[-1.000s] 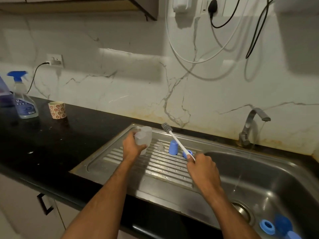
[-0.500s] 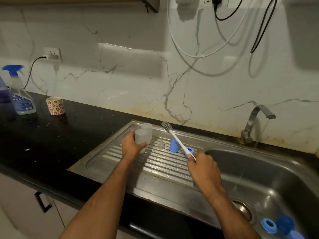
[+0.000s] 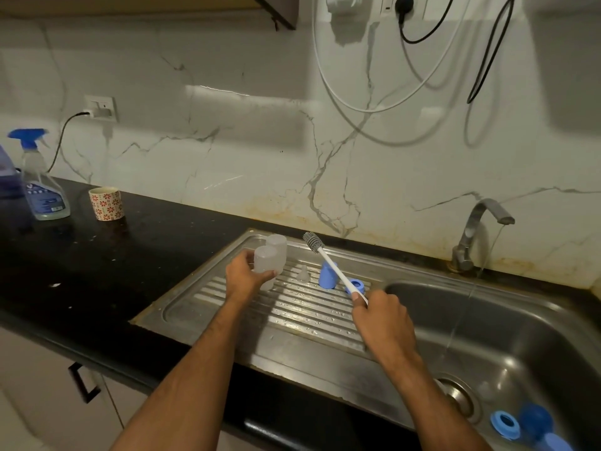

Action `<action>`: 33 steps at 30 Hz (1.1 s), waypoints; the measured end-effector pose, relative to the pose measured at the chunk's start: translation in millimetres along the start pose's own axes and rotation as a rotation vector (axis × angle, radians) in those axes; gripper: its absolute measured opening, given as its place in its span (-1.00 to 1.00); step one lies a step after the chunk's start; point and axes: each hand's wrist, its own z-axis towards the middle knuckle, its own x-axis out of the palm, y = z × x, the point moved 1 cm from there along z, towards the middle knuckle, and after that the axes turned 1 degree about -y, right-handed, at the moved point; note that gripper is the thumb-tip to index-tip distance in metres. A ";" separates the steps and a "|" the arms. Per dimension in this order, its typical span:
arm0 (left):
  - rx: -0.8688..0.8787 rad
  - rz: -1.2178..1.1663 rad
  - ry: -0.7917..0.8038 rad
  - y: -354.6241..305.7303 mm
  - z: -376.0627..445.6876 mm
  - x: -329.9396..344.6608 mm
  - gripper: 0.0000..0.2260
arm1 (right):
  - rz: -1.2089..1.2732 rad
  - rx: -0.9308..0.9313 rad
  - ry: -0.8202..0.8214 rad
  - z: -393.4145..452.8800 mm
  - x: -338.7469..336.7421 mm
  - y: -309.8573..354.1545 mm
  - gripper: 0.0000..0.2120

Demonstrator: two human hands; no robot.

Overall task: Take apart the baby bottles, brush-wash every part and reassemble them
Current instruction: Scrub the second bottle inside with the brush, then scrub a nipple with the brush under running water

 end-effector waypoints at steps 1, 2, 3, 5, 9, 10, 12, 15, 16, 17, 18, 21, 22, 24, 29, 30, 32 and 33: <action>-0.004 -0.004 -0.002 -0.7 -0.5 -0.8 -0.48 | -0.001 0.000 -0.001 -0.8 -0.8 0.0 -0.70; -0.008 -0.007 -0.003 -1.2 -1.0 -1.5 -0.48 | 0.000 0.000 -0.004 -1.4 -0.9 -0.4 -0.70; -0.014 -0.008 -0.004 -1.8 -1.5 -2.4 -0.48 | 0.004 0.000 -0.008 -2.0 -1.2 -0.9 -0.70; -0.027 -0.012 -0.012 -2.8 -2.4 -4.5 -0.46 | 0.020 0.004 -0.017 -2.3 -1.8 -1.9 -0.71; -0.034 -0.017 -0.037 -6.4 -6.5 -12.0 -0.44 | 0.008 -0.005 -0.035 -7.1 -11.2 0.9 -0.70; -0.037 -0.019 -0.048 -7.0 -7.4 -14.3 -0.44 | -0.002 -0.008 -0.039 -8.7 -13.8 1.8 -0.71; -0.043 -0.031 -0.070 -9.7 -10.6 -18.6 -0.45 | -0.007 -0.013 -0.048 -12.4 -19.1 2.8 -0.70; -0.037 -0.037 -0.105 -17.6 -19.7 -20.5 -0.49 | 0.012 -0.008 -0.055 -16.2 -25.8 -0.3 -0.67; -0.032 -0.034 -0.114 -19.8 -24.6 -20.1 -0.51 | 0.021 -0.005 -0.054 -18.1 -28.2 -2.6 -0.67; -0.029 -0.032 -0.119 -21.8 -29.4 -19.1 -0.53 | 0.028 -0.003 -0.053 -20.2 -30.6 -4.7 -0.67; -0.021 -0.025 -0.120 -23.9 -35.6 -18.1 -0.54 | 0.034 -0.006 -0.054 -22.9 -33.3 -7.2 -0.67; -0.004 -0.001 -0.098 -28.7 -52.7 -7.7 -0.51 | 0.030 -0.008 -0.061 -31.0 -41.2 -17.3 -0.67; 0.012 0.020 -0.089 -31.4 -58.7 -1.6 -0.51 | 0.019 0.000 -0.065 -33.7 -45.1 -21.3 -0.67; 0.063 0.082 -0.056 -39.6 -71.4 15.6 -0.52 | 0.000 0.029 -0.066 -38.3 -55.7 -32.4 -0.68; 0.215 0.191 0.064 -66.2 -101.8 66.1 -0.54 | -0.030 0.091 -0.115 -42.3 -82.2 -69.6 -0.67; 0.240 0.205 0.092 -70.9 -106.5 77.4 -0.56 | -0.041 0.100 -0.124 -42.4 -87.1 -77.8 -0.66; 0.277 0.234 0.154 -84.8 -118.1 103.8 -0.57 | -0.066 0.130 -0.150 -44.3 -100.5 -97.8 -0.66; 0.290 0.252 0.192 -91.1 -123.8 119.2 -0.54 | -0.074 0.149 -0.160 -45.2 -107.1 -109.7 -0.65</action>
